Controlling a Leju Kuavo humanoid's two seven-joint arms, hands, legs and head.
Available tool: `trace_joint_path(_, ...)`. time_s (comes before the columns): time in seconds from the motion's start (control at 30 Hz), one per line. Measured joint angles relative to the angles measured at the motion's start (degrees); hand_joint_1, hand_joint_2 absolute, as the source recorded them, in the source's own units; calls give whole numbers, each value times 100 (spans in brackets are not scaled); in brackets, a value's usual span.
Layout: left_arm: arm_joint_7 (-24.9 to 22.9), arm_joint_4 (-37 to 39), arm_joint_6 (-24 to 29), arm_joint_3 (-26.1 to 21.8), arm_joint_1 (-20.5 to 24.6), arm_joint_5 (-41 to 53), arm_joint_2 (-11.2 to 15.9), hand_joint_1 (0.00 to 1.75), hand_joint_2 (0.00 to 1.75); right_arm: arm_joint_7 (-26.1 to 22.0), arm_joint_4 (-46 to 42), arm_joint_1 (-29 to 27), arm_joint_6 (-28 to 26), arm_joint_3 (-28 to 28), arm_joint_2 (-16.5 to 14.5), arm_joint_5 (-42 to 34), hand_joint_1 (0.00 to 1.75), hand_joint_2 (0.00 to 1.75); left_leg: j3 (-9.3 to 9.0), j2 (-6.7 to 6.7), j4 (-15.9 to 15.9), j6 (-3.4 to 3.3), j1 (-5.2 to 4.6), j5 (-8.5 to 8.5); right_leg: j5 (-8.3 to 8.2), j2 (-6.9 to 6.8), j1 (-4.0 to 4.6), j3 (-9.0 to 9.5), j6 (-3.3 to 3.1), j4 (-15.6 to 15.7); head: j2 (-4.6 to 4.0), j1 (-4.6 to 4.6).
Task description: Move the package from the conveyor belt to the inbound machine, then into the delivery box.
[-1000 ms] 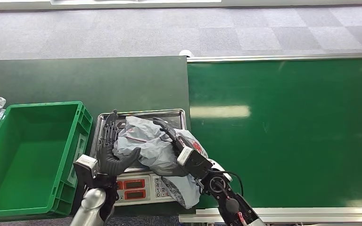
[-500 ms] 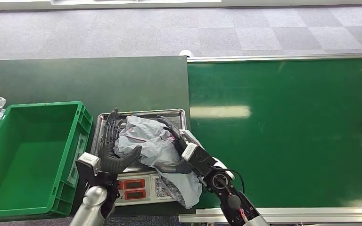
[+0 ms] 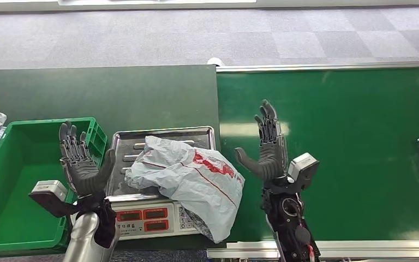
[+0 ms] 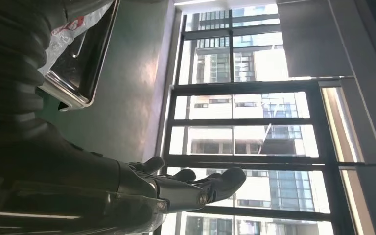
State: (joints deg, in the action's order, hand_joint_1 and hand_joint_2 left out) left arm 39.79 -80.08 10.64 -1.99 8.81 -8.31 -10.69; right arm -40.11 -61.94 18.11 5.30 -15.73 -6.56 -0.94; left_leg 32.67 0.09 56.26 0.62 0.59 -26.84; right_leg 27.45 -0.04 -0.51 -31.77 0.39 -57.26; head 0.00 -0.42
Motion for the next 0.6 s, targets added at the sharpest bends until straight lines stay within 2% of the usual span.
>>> trace_joint_path(0.23, 0, -401, -39, -343, -209, -139, -104, 0, 175, 6, -449, -305, 287, 476, 22, -136, 0, 175, 0, 0, 0, 0, 1, 0, 0, 0, 1, -1, 0, 0, 0, -2)
trace_joint_path(0.4, -1, -657, -440, -340, -360, 170, -93, 0, 175, 86, -670, -485, 356, 664, 18, -187, 0, 175, 0, 0, 0, 0, 0, 0, 0, 0, 1, -1, 0, 0, 0, -2)
trace_joint_path(0.6, 0, -802, -480, -291, -438, 247, -90, 0, 175, 103, -798, -593, 377, 762, 14, -194, 0, 175, 0, 0, 0, 0, 0, 0, 0, 0, 0, 0, 0, 0, 0, -1)
